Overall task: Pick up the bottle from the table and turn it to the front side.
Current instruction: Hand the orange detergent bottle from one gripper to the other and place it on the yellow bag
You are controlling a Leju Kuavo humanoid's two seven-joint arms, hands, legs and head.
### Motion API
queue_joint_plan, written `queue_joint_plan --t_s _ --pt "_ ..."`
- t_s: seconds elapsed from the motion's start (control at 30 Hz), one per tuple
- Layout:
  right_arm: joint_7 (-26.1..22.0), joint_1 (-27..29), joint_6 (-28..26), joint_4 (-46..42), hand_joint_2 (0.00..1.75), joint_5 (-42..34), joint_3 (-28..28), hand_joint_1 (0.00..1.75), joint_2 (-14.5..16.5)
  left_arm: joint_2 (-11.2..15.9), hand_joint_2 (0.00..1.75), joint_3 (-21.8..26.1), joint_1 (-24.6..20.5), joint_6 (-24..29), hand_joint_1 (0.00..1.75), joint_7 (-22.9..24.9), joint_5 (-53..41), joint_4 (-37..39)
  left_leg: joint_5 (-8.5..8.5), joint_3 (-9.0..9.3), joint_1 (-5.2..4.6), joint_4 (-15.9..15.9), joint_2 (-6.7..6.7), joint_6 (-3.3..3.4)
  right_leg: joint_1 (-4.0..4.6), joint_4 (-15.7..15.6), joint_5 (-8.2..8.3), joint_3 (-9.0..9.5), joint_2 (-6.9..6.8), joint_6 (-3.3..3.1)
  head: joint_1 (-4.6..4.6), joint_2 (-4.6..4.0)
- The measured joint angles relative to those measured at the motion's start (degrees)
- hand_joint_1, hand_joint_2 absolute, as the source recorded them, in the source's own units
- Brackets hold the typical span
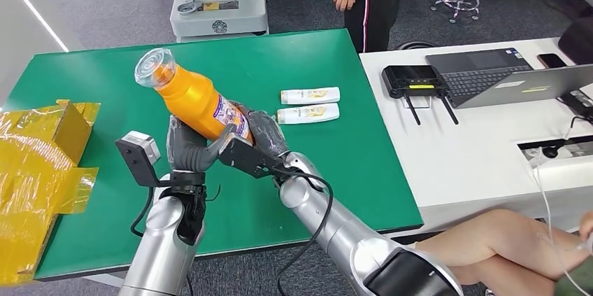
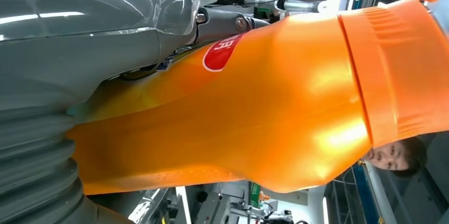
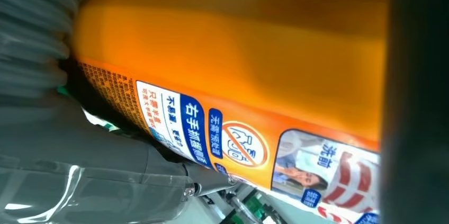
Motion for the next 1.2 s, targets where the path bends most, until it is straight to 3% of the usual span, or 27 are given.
queue_joint_plan --t_s 0.47,0.77,0.8,0.93,1.2 --pt "0.01 -0.15 1.18 1.12 1.75 1.11 0.02 1.75 0.05 0.0 1.75 0.56 0.0 0.05 0.0 -0.49 0.26 1.62 0.0 -0.01 0.0 0.0 0.0 0.0 0.0 0.0 0.0 0.0 0.0 0.0 0.0 0.0" --pt "0.28 -0.23 4.3 2.12 1.75 5.8 1.72 1.75 0.05 0.77 1.75 1.24 0.62 0.29 0.0 -1.19 0.28 2.9 0.0 -0.01 0.0 0.0 0.01 0.0 0.0 0.0 0.0 -0.01 0.01 0.0 0.0 0.0" --pt "0.08 -0.27 4.67 2.16 1.75 6.07 2.08 1.75 0.06 0.87 1.75 1.36 0.64 0.35 0.06 -1.24 0.31 2.96 0.0 -0.01 0.0 0.0 0.02 0.0 0.0 0.0 0.0 -0.01 0.02 0.0 -0.01 0.0" --pt "-0.43 -0.82 5.27 2.42 1.75 6.51 3.08 1.75 0.07 0.94 1.75 1.88 0.72 0.69 1.69 -1.76 0.39 3.16 0.0 -0.03 0.0 0.0 -0.02 0.0 0.0 0.0 0.0 -0.02 0.0 0.0 0.0 0.0" --pt "-0.65 -1.3 5.21 2.75 1.75 6.05 3.3 1.75 0.07 0.94 1.75 2.01 0.73 1.41 1.75 -2.36 0.25 3.23 0.0 -0.03 0.0 0.0 -0.01 0.0 0.0 0.0 0.0 -0.02 0.0 0.0 0.01 0.0"
